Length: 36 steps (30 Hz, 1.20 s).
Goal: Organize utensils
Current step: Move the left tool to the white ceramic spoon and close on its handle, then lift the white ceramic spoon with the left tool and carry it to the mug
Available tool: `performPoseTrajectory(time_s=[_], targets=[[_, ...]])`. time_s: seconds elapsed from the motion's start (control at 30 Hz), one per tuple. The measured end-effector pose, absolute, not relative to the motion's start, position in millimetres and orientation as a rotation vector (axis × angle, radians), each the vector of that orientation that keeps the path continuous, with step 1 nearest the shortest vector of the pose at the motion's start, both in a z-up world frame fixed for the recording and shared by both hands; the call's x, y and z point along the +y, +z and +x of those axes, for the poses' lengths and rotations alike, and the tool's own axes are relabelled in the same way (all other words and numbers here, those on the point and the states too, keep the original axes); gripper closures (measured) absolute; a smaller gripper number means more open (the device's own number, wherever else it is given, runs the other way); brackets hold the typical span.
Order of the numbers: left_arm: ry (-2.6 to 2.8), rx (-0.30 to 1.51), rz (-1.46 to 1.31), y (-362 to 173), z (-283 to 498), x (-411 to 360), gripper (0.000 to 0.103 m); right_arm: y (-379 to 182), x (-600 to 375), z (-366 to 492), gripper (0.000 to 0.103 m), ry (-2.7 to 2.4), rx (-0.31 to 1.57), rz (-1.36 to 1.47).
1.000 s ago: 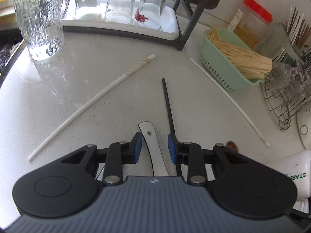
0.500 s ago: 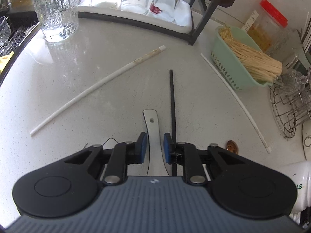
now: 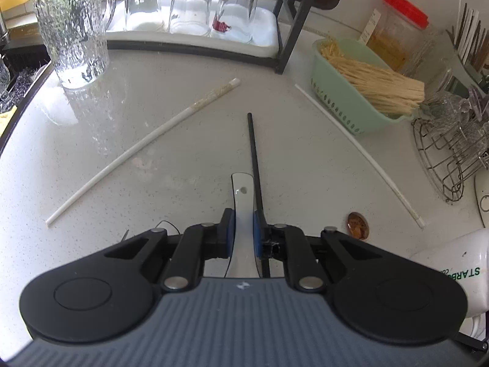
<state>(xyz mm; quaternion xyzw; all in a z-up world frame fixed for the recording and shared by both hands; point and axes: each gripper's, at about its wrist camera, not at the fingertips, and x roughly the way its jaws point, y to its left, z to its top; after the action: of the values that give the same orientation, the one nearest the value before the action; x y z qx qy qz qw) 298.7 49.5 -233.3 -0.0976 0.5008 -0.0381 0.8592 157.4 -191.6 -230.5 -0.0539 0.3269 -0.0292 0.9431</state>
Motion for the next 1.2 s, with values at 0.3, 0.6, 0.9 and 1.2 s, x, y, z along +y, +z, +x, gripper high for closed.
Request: performPoseTrajectory(time_s=[0.3,0.6,0.9,1.2], targets=[[-0.142,0.976,-0.254,-208.8,286.0,53.7,0.088,-231.6,-190.7,156.9,0.011,-0.060,0.659,-0.114],[-0.214,0.891,-0.295,-158.0,274.9,43.3,0.088,-228.1,-191.3,161.7,0.011,-0.056,0.689,-0.114],[-0.390,0.734,-0.288,-82.1,266.0,-8.7,0.088,-225.1,-189.5,164.6,0.011,-0.021,0.728,-0.119],[-0.614,0.630,-0.263,-57.5,260.4,-59.4,0.088,-224.3,-188.0,166.0,0.011,-0.011,0.744,-0.112]])
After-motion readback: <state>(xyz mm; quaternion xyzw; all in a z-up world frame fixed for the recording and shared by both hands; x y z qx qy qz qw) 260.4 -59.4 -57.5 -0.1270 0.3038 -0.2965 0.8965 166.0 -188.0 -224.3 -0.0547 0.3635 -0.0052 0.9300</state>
